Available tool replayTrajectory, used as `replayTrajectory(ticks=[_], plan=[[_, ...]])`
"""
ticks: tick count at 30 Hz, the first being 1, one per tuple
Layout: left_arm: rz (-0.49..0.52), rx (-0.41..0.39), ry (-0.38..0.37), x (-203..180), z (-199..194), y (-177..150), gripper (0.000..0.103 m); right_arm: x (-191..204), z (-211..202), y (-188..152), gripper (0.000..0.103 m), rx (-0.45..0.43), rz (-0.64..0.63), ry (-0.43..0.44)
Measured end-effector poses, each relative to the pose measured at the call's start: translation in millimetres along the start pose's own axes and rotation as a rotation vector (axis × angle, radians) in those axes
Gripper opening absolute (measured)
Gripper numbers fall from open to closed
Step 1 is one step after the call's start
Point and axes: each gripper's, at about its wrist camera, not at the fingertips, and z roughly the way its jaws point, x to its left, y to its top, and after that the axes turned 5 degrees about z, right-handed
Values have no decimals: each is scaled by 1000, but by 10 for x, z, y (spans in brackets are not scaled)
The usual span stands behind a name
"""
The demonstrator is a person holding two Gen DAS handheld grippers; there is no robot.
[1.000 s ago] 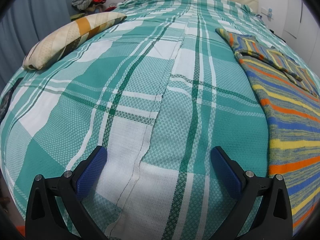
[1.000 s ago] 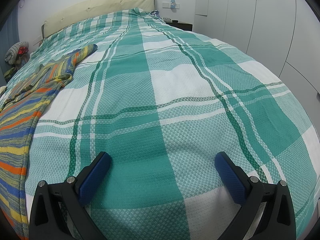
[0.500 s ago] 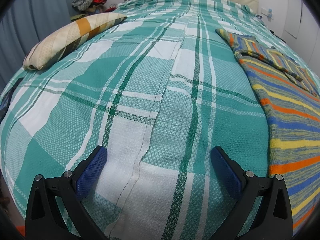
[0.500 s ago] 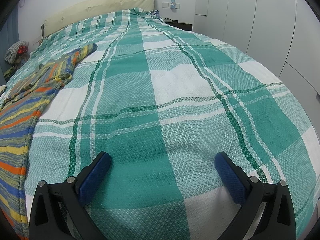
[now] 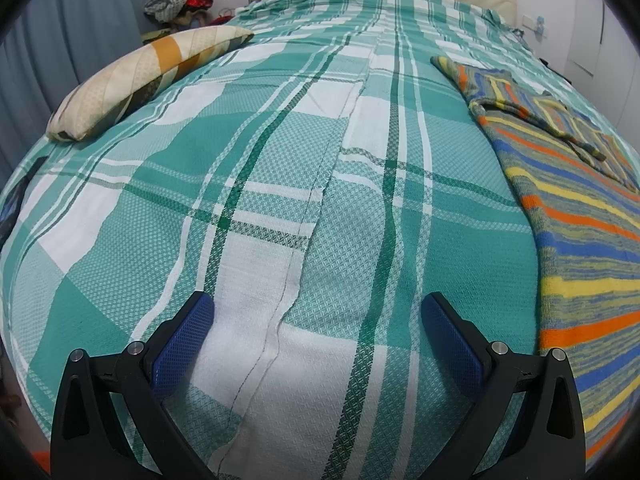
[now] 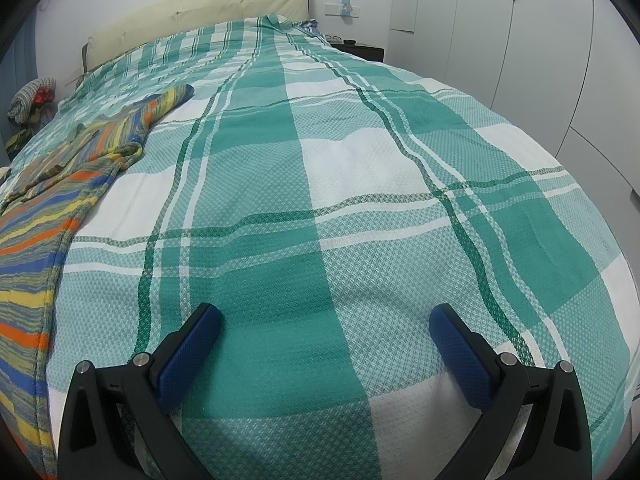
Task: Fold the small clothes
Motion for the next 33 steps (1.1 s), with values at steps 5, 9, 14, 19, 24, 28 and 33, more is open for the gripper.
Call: replayTrajectory(ticks=[5, 9, 14, 19, 24, 28, 33], plan=[[0, -2, 1, 8, 7, 2, 103, -1, -1, 2, 103, 0, 0, 0], [1, -2, 2, -6, 1, -5, 103, -1, 0, 1, 103, 0, 1, 0], [10, 6, -2, 5, -6, -6, 102, 12, 14, 8, 103, 5, -1, -5], [13, 128, -66, 85, -154, 38, 101, -43, 25, 127, 103, 112, -3, 38], [-46, 144, -303, 104, -670, -169, 101, -160, -270, 266, 102, 332, 78, 245], [39, 205, -424, -199, -786, -389, 93, -37, -606, 117, 90, 489, 147, 507], [172, 231, -364, -524, -730, -545, 90, 459, -683, -282, 76, 651, 77, 610]])
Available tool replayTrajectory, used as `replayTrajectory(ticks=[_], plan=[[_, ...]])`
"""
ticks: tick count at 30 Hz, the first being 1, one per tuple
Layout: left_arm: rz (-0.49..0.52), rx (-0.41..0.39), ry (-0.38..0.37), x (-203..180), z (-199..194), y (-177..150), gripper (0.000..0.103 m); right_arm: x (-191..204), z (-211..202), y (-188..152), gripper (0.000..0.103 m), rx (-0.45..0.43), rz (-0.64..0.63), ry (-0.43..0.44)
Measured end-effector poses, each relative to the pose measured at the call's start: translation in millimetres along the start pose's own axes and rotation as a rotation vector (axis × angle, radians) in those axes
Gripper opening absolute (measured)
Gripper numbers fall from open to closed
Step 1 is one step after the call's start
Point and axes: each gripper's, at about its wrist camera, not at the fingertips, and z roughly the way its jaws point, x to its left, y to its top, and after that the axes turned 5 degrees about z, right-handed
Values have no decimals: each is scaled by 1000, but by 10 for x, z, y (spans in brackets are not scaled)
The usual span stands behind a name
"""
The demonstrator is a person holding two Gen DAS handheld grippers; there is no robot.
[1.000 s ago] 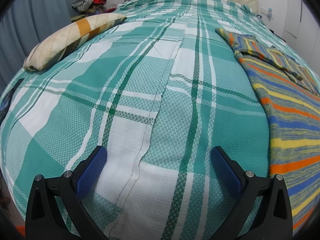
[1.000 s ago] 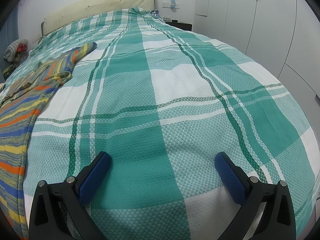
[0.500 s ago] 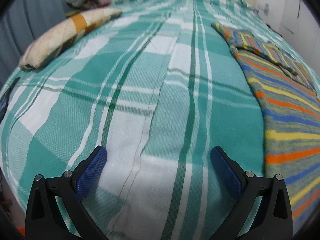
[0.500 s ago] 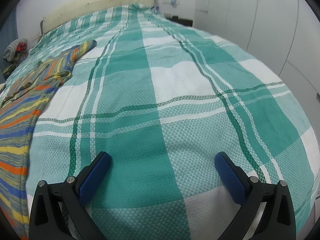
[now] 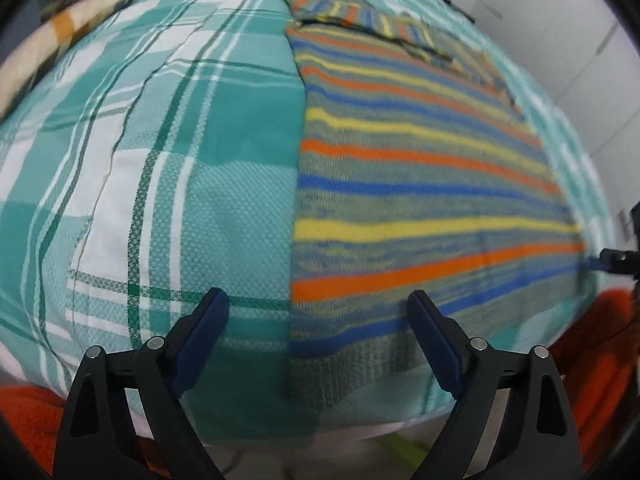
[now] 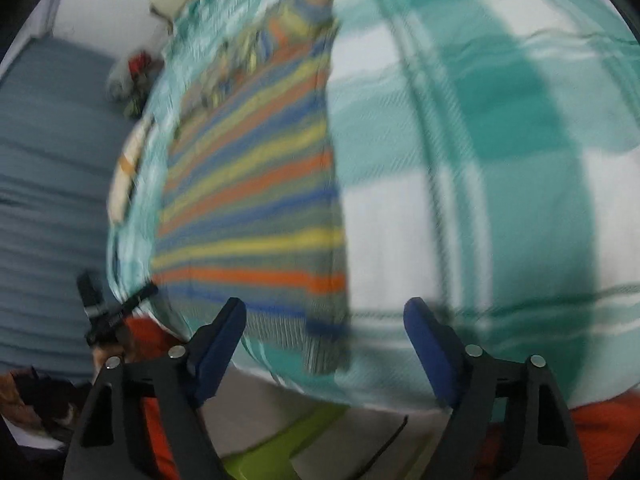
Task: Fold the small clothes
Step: 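Grasp the grey ribbed hem with both tools and lift it, then fold the hem over toward the collar and open both tools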
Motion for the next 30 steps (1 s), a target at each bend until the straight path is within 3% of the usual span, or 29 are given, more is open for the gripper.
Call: replayTrajectory(ticks=[1, 3, 4, 5, 7, 10, 12, 15, 18, 24, 30], plan=[[3, 4, 0, -15, 3, -1, 84, 30, 93, -27, 73, 19, -18, -17], [0, 18, -28, -35, 7, -8, 56, 55, 269, -81, 52, 57, -37, -23], [9, 32, -43, -54, 19, -13, 15, 59, 321, -102, 29, 69, -41, -16], [13, 51, -65, -65, 30, -17, 5, 66, 342, -119, 7, 71, -46, -12], [-18, 35, -82, -79, -27, -52, 4, 108, 303, -145, 7, 58, -59, -7], [-132, 7, -175, 58, -160, -85, 4, 158, 174, -138, 7, 18, -44, 50], [-223, -31, -265, 202, -260, -22, 4, 161, 65, -61, 7, -20, -5, 138], [-290, -73, -329, 335, -329, 216, 4, 167, -30, 145, 7, -89, 59, 284], [-358, -126, -372, 444, -331, 665, 4, 162, -55, 503, 7, -168, 122, 364], [-440, -170, -355, 562, 37, 1763, 4, 229, -73, 1516, 7, -320, 210, 408], [-508, -146, -339, 752, 604, 2606, 4, 210, 79, 2569, 7, -343, 273, 385]])
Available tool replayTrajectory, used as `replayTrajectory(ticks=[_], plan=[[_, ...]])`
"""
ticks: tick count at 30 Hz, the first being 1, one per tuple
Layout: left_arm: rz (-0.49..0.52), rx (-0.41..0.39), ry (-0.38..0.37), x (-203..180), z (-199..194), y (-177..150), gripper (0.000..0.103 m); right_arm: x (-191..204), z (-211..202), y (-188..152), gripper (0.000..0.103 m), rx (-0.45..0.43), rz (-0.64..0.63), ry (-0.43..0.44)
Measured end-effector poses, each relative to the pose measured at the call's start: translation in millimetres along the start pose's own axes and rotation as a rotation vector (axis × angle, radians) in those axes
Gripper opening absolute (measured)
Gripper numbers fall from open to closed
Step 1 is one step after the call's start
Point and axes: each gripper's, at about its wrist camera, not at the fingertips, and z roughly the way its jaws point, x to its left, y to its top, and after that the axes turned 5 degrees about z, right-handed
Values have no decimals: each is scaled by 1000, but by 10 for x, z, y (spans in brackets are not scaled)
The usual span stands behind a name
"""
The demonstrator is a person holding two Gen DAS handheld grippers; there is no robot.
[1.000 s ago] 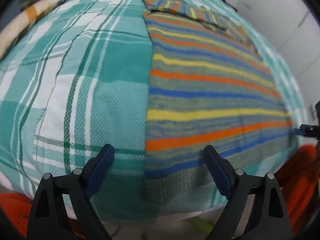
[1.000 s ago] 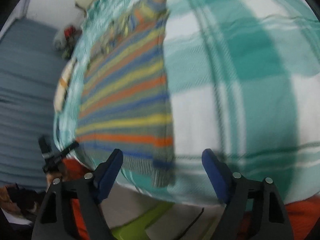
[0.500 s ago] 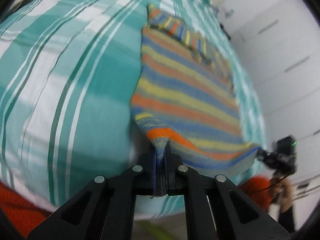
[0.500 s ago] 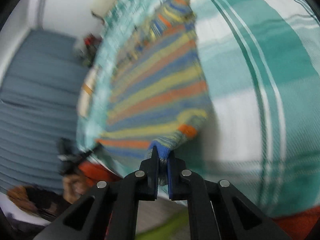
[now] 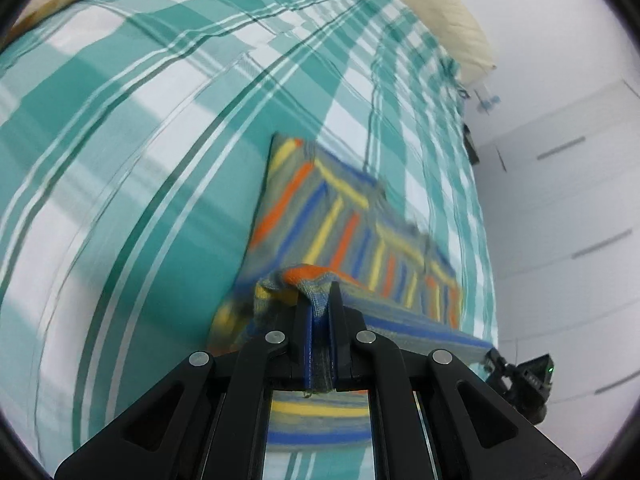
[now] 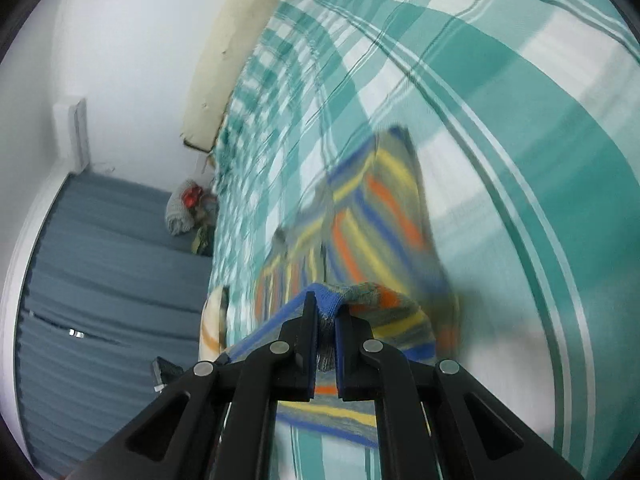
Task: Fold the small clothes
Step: 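Fold the hem over toward the collar and open both tools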
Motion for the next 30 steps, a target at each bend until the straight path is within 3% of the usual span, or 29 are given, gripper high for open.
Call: replayTrajectory(ticks=[7, 9, 10, 11, 12, 13, 16, 18, 21, 25, 26, 28, 30], plan=[[-105, 11, 19, 173, 562, 563, 9, -137, 652, 760, 8, 57, 71, 51], [-154, -22, 8, 251, 656, 720, 27, -240, 797, 910, 15, 38, 112, 89], [-186, -48, -11, 291, 675, 795, 57, -296, 824, 956, 19, 14, 138, 112], [-206, -85, -16, 313, 654, 850, 73, -349, 823, 1002, 34, -19, 162, 128], [-207, -123, -13, 315, 601, 884, 76, -391, 782, 1038, 41, -75, 181, 148], [-198, -144, -10, 300, 567, 906, 77, -410, 738, 1064, 41, -113, 185, 169], [-81, -159, 41, 173, 466, 927, 77, -359, 603, 1086, 41, -157, 129, 177], [9, -165, 109, 80, 408, 857, 77, -229, 526, 1059, 41, -149, 35, 125], [115, -161, 119, -31, 299, 640, 77, 21, 452, 921, 41, -106, -111, 50], [357, -104, 113, -232, 111, -85, 79, 421, 391, 405, 41, 34, -407, -26], [405, -80, 139, -244, 121, -235, 80, 522, 399, 153, 41, 99, -507, -47], [522, 5, 267, -220, 213, -618, 80, 478, 414, -263, 41, 198, -624, -121], [570, 46, 411, -75, 192, -915, 80, 227, 425, -573, 40, 253, -679, -301]])
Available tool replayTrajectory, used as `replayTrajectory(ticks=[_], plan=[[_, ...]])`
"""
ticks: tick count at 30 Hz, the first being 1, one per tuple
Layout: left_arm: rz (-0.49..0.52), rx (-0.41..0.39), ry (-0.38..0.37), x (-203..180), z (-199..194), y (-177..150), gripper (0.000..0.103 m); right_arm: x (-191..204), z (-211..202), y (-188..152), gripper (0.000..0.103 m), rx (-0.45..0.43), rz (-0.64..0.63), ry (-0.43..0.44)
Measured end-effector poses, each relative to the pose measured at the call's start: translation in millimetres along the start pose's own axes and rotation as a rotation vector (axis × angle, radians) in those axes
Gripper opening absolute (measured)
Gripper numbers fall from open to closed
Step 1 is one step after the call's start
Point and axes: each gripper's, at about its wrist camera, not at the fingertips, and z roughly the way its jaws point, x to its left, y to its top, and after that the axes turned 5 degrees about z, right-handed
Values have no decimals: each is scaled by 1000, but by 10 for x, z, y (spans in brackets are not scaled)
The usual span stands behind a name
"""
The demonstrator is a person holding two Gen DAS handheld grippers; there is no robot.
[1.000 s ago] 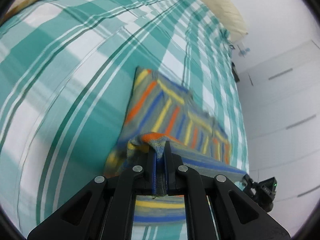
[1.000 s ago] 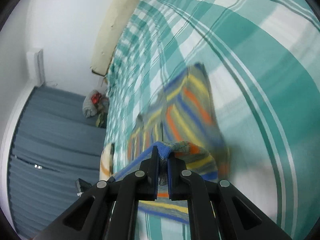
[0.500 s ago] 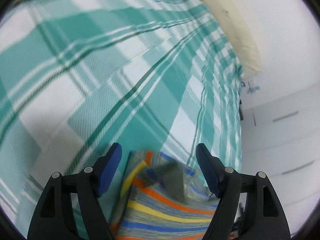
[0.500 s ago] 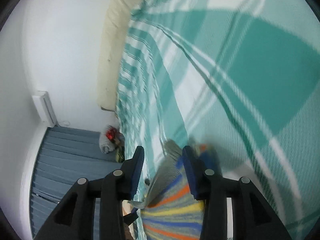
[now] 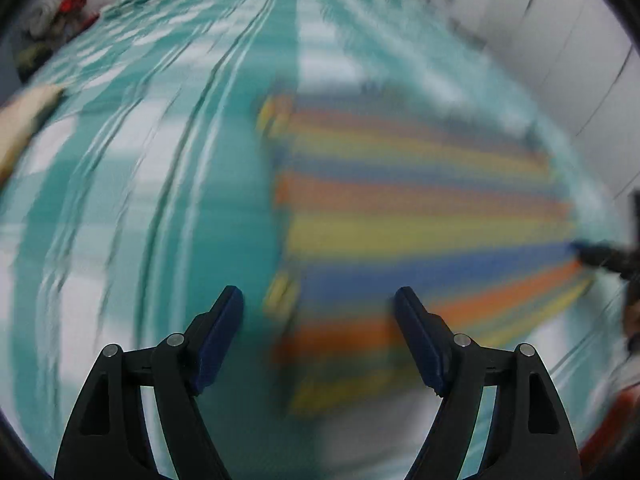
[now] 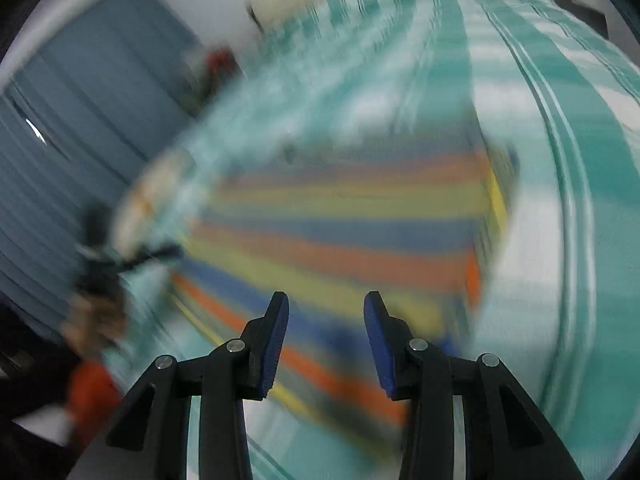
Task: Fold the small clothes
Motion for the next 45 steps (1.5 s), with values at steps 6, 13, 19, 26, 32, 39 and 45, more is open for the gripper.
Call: replayTrajectory(ticks=[6, 13, 19, 26, 32, 39, 45], plan=[[-112, -209, 257, 479, -492, -657, 103, -207, -654, -822, 72, -218, 141, -151], [-177, -139, 302, 751, -113, -815, 103, -309, -772, -1694, 90, -300, 218, -595], [-191, -155, 279, 764, -127, -841, 103, -210, -657, -1896, 103, -303, 144, -689], [-184, -151, 287, 774, -96, -849, 103, -329, -593, -1764, 103, -317, 161, -656], [-183, -151, 288, 777, -96, -846, 103, -325, -562, -1733, 103, -322, 162, -656], [-184, -151, 287, 779, -99, -849, 103, -325, -559, -1723, 103, -321, 163, -655], [-184, -151, 287, 779, -99, -848, 103, -326, -564, -1724, 103, -323, 165, -651]])
